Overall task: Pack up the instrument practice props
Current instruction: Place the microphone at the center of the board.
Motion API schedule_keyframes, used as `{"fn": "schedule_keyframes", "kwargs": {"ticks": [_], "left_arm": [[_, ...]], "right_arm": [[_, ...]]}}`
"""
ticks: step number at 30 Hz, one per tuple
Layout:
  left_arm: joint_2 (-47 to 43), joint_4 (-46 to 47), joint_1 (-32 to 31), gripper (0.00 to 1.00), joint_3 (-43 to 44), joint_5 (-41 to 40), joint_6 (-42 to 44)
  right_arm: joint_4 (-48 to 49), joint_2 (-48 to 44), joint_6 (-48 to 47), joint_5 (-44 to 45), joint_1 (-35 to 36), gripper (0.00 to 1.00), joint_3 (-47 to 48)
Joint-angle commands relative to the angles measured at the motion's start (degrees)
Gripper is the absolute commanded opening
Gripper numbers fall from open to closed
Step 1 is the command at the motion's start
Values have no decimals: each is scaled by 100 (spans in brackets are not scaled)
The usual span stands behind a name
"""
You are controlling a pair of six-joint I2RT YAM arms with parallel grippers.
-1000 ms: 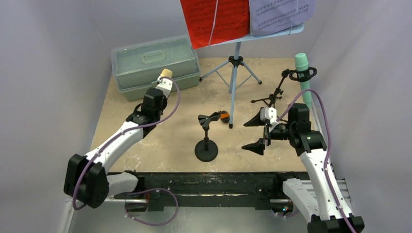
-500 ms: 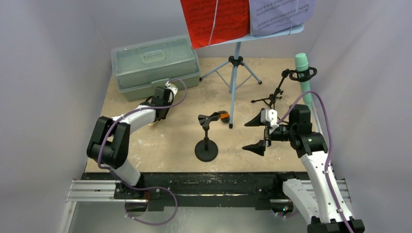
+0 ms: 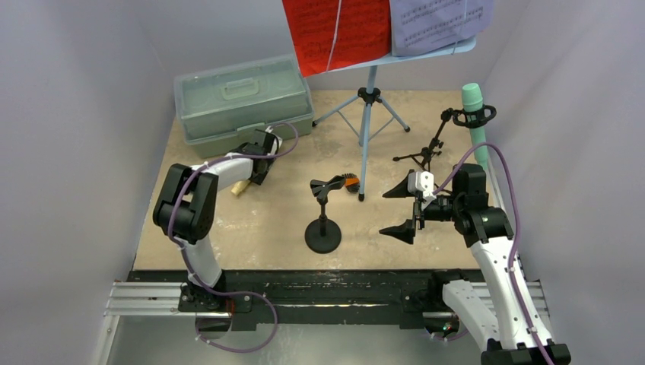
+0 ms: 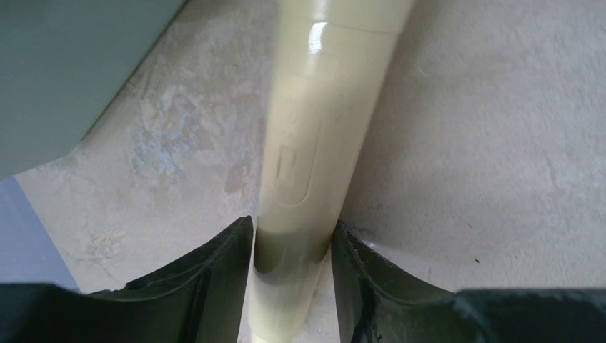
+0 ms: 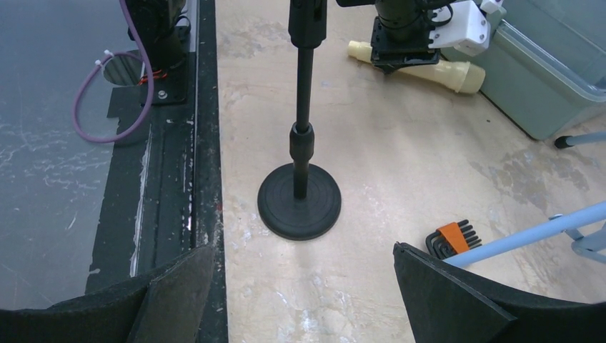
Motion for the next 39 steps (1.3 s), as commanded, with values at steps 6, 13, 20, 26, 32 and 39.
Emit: {"fn": "schedule_keyframes", "kwargs": {"ticks": [6, 13, 20, 26, 32, 39], "left_arm": [[84, 14, 49, 60, 227, -192, -250], [-116, -203, 41, 68, 327, 59, -437], [-1030, -118, -13, 80, 24, 517, -592], [-2080, 199, -4, 91, -419, 1230, -1044], [-3105, 540, 19, 100, -1028, 2099, -1802], [-4046, 1099, 22, 100, -1908, 3004, -2882]], "right_arm": [[-66, -37, -65, 27, -5, 99, -19], [-24, -20, -23, 19, -6, 99, -24], [4, 3, 7, 36, -3, 99, -20], [5, 21, 8, 36, -8, 99, -20], [-4, 44, -1, 28, -17, 99, -5], [-13, 80, -14, 2, -18, 99, -2]]}}
